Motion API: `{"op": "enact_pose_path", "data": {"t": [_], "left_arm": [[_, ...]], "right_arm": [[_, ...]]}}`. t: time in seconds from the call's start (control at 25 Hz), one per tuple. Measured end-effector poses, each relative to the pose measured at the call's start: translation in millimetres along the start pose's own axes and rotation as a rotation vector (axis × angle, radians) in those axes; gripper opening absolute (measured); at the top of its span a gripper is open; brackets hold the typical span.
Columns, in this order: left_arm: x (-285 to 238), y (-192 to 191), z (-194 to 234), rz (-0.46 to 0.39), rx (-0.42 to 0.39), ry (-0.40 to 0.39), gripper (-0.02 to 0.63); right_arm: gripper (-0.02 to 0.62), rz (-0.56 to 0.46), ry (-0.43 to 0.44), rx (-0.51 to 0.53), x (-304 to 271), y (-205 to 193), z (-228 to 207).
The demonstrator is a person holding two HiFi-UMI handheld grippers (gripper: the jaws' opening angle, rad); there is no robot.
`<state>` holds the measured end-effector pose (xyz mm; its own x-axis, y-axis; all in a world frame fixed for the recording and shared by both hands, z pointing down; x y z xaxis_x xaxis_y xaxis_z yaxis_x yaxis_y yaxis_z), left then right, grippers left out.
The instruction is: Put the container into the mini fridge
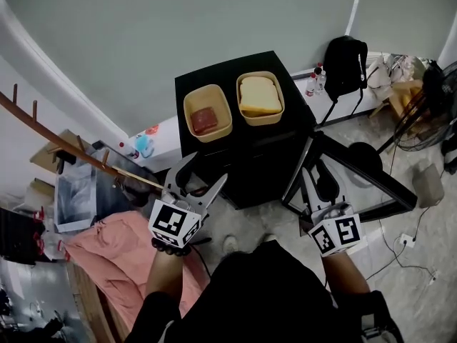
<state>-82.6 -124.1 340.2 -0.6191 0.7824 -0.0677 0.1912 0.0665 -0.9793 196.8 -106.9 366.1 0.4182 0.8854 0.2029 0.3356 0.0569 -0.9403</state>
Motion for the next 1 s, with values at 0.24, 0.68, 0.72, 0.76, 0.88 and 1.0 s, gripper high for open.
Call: {"op": "enact_pose_path", "data": {"t": [0.24, 0.68, 0.72, 0.76, 0.88, 1.0], "left_arm": [[-26, 13, 39, 0.063, -0.182, -0.143, 0.276], [-58, -3, 63, 0.244, -0.308, -0.352, 0.168], [-59, -5, 63, 0.256, -0.318, -0.358, 0.14], [-60, -7, 63, 0.263, -0.328, -0.36, 0.122], [-64, -7, 65, 0.27, -0.34, -0.368, 0.071], [-65, -7, 66, 0.289, -0.334, -0.409, 0.058]], "right_arm": [[0.164, 0.024, 0.012, -0.043, -10, -7, 16], [0.149, 0.03, -0.01, -0.088, -7, -19, 36], [0.146, 0.02, -0.004, -0.101, -7, -18, 37], [0.146, 0.008, 0.004, -0.117, -7, -18, 39], [0.144, -0.003, 0.018, -0.156, -8, -20, 45], [0.143, 0.013, 0.028, -0.168, -12, -24, 50]]}}
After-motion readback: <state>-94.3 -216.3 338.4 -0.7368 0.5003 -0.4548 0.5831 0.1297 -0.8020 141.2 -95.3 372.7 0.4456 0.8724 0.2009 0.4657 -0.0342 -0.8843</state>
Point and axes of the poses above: the fingertips, and each gripper's own axes: x backward along the fingers, z to its left, y out of its top, the point moved 6 cm from there along x, backward along the fingers, and after that the axes turned 5 degrees about -z, right-handed, at the moved point
